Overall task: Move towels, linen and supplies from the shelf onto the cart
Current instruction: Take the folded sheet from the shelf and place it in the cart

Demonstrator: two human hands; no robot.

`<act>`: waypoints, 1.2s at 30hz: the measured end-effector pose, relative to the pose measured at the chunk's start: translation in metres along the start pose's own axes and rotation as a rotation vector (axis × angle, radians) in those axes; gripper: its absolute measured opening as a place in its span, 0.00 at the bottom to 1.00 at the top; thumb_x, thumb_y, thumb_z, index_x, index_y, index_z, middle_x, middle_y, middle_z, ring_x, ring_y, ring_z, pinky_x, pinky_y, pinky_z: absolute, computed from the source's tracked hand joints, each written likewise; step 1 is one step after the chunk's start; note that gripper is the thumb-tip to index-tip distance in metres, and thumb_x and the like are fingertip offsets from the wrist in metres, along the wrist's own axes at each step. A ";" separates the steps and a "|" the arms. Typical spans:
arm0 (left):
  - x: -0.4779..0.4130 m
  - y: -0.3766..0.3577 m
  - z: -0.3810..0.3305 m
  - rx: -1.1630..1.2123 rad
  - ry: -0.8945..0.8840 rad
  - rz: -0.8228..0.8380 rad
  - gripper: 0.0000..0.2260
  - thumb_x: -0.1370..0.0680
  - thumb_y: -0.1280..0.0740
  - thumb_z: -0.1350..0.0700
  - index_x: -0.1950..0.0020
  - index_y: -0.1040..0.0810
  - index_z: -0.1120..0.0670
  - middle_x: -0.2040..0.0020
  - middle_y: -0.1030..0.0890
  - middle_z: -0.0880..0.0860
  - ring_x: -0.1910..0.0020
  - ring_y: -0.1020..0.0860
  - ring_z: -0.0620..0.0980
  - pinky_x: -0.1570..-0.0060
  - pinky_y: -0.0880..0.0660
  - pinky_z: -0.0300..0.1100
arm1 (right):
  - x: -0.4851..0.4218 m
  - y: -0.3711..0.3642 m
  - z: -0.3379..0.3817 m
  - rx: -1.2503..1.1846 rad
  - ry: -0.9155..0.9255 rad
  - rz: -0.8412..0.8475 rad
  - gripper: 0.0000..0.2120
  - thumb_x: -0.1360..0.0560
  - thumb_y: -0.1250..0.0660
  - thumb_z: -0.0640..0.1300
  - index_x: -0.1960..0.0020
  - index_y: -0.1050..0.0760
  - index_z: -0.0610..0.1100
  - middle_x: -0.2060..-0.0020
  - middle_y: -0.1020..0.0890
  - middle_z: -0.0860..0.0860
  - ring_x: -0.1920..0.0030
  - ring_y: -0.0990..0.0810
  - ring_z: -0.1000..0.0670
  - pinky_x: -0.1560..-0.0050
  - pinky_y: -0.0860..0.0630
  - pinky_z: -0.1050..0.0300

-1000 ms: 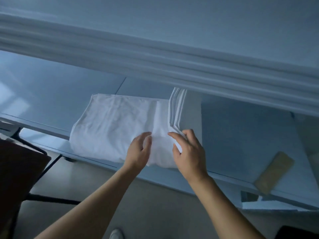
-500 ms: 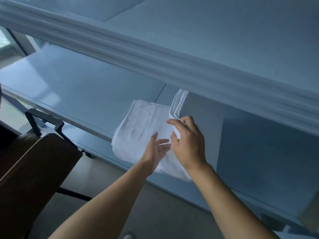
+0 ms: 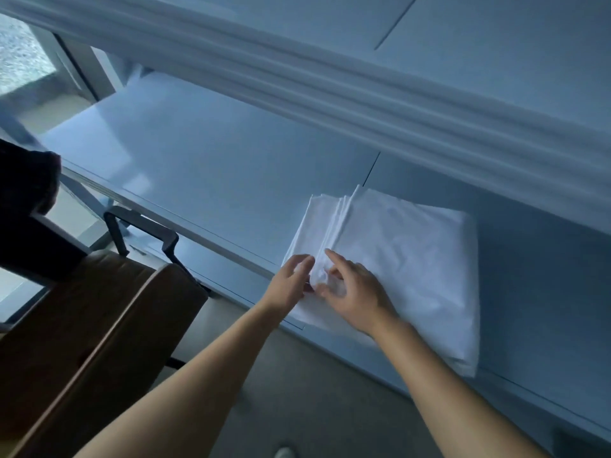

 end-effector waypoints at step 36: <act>-0.025 0.052 0.021 -0.426 -0.275 -0.155 0.23 0.23 0.30 0.54 0.30 0.29 0.37 0.46 0.26 0.50 0.49 0.24 0.51 0.45 0.27 0.45 | 0.024 0.052 -0.108 0.189 -0.237 -0.358 0.24 0.27 0.34 0.56 0.34 0.23 0.47 0.28 0.32 0.41 0.28 0.34 0.39 0.29 0.37 0.41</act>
Point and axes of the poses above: each hand's wrist, its own x-axis away from the middle knuckle, its own y-axis out of the back of the hand, z = x × y, the point moved 6 cm from there along -x, towards the middle knuckle
